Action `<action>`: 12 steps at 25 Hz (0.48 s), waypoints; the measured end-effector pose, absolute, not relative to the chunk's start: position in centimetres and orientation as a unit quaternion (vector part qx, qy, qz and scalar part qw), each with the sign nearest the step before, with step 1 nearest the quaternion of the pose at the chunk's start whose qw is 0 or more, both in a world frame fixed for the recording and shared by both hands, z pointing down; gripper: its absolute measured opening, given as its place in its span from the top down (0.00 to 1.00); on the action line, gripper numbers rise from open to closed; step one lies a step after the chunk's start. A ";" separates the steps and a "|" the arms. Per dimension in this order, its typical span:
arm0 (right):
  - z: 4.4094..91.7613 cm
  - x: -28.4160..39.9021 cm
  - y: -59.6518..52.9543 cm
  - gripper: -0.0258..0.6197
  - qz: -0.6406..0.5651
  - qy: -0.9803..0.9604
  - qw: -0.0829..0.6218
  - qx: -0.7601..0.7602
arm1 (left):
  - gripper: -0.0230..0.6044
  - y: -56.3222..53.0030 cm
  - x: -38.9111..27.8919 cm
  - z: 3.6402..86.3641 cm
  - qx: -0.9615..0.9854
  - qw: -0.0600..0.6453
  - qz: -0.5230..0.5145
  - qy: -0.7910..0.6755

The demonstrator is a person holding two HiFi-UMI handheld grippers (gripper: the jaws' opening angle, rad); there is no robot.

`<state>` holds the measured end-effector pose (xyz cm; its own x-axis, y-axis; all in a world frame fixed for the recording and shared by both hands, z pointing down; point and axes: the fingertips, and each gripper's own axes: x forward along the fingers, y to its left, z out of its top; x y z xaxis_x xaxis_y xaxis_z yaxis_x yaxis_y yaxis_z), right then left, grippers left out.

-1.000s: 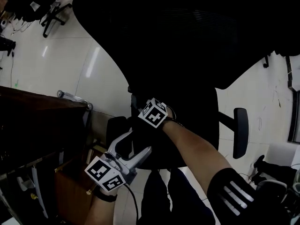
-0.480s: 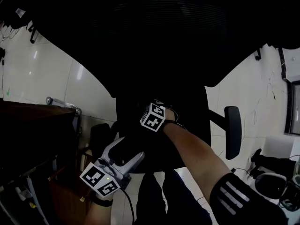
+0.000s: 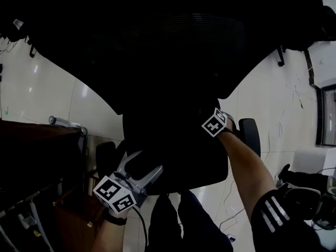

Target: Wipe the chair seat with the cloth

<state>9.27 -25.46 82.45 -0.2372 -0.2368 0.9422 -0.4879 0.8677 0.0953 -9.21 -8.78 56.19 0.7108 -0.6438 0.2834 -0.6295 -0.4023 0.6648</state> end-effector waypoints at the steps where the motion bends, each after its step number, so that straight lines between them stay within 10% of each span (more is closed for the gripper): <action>1: 82.2 10.2 -26.0 0.91 0.108 -0.772 0.578 0.242 | 0.45 -8.8 -9.1 56.1 0.838 0.392 -0.008 -0.379; 6: 80.8 9.4 -26.0 0.91 0.134 -0.775 0.558 0.266 | 0.45 -7.8 -9.0 56.2 0.839 0.396 -0.010 -0.373; 12: 79.9 -7.3 -19.3 0.91 0.170 -0.852 0.469 0.158 | 0.45 -7.1 -10.7 55.7 0.832 0.393 -0.004 -0.392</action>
